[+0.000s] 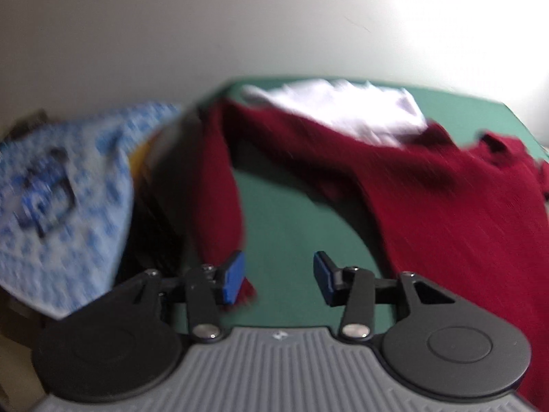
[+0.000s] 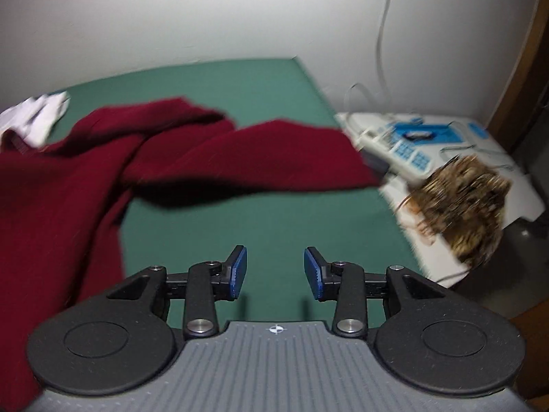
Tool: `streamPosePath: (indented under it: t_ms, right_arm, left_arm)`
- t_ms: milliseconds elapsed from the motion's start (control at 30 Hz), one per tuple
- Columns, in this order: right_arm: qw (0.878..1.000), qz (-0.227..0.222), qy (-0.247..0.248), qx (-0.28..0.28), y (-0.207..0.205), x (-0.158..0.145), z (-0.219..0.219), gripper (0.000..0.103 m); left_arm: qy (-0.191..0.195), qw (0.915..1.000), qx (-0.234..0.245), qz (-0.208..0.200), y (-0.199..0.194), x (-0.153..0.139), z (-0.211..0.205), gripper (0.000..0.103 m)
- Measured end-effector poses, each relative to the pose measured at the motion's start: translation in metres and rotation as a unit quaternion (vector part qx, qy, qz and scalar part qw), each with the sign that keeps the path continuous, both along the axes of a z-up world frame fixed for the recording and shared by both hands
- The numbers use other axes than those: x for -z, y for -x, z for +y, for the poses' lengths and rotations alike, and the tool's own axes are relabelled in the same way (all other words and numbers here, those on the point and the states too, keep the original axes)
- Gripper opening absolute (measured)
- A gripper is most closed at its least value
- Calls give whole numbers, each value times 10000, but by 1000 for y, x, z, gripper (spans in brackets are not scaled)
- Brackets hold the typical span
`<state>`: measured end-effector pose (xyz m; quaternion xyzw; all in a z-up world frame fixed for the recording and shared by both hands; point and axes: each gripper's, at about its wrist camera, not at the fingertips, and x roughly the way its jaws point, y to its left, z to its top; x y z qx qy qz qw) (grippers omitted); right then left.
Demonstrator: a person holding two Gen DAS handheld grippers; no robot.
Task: Fold clothes
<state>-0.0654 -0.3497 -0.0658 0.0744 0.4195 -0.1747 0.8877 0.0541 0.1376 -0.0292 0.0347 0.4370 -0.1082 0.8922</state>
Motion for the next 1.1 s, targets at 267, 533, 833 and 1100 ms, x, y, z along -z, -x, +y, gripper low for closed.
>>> streamPosePath:
  t_ms: [267, 533, 833, 1100]
  right_arm:
    - [9869, 204, -537, -1507, 80, 3, 61, 41]
    - [9854, -410, -973, -1336, 112, 24, 68, 55]
    - [9802, -1172, -792, -1388, 127, -13, 68, 7]
    - [9673, -1387, -912, -1918, 211, -57, 60, 7]
  left_arm:
    - [385, 9930, 893, 676, 128, 18, -40, 66]
    - [506, 9922, 847, 766, 192, 34, -80, 73]
    - [261, 9991, 275, -204, 218, 13, -115, 7]
    - [378, 9966, -147, -713, 267, -32, -76, 10]
